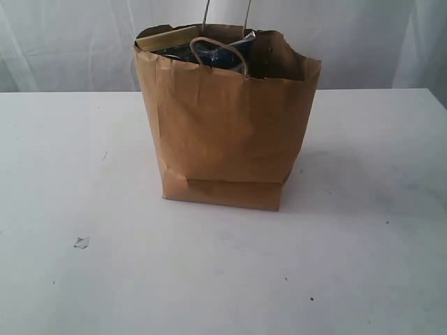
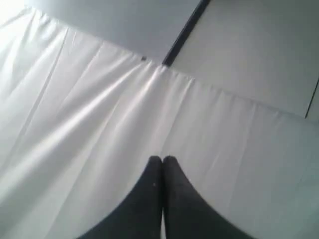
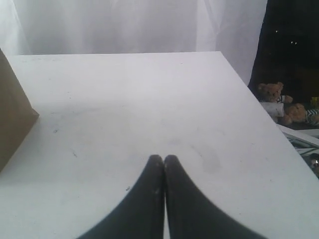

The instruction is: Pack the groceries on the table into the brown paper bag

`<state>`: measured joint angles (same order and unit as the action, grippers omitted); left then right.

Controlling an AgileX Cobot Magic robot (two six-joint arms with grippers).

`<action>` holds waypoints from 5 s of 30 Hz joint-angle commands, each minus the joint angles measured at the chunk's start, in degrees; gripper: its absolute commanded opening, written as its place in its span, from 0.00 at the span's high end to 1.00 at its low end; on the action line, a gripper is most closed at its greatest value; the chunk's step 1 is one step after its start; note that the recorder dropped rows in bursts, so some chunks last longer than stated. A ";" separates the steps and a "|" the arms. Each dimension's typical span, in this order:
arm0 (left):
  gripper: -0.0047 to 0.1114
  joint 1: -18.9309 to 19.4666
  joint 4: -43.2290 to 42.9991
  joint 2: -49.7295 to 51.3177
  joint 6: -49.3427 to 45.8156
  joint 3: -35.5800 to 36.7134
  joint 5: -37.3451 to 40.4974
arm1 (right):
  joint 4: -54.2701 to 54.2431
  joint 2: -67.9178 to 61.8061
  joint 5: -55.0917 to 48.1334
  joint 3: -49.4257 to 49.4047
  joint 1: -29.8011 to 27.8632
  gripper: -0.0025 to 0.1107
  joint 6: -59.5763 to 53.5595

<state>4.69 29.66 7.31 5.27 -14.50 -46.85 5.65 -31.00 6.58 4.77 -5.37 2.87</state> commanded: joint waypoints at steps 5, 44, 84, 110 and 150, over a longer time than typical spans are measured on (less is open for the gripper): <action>0.96 -0.27 -30.04 24.10 -11.09 -28.29 28.78 | 0.39 -0.16 2.64 -0.29 -0.34 0.98 10.88; 0.25 -25.95 -12.95 53.28 -47.64 -16.88 99.32 | 0.26 -0.16 -0.53 -0.29 -0.34 0.98 24.51; 0.48 -25.95 -11.66 53.28 -56.26 -9.47 84.30 | 0.26 -0.16 -3.94 -0.29 -0.34 0.98 24.51; 0.49 -25.95 -11.26 54.63 -67.74 2.53 61.00 | 0.37 -0.16 -3.92 -0.29 -0.34 0.98 24.51; 0.96 -25.95 22.87 45.77 -41.92 -24.93 55.11 | 0.39 -0.16 -3.92 -0.29 -0.34 0.98 24.51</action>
<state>-20.84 36.03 53.84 -36.33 -36.54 14.85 5.65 -31.00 2.04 4.77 -5.37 27.43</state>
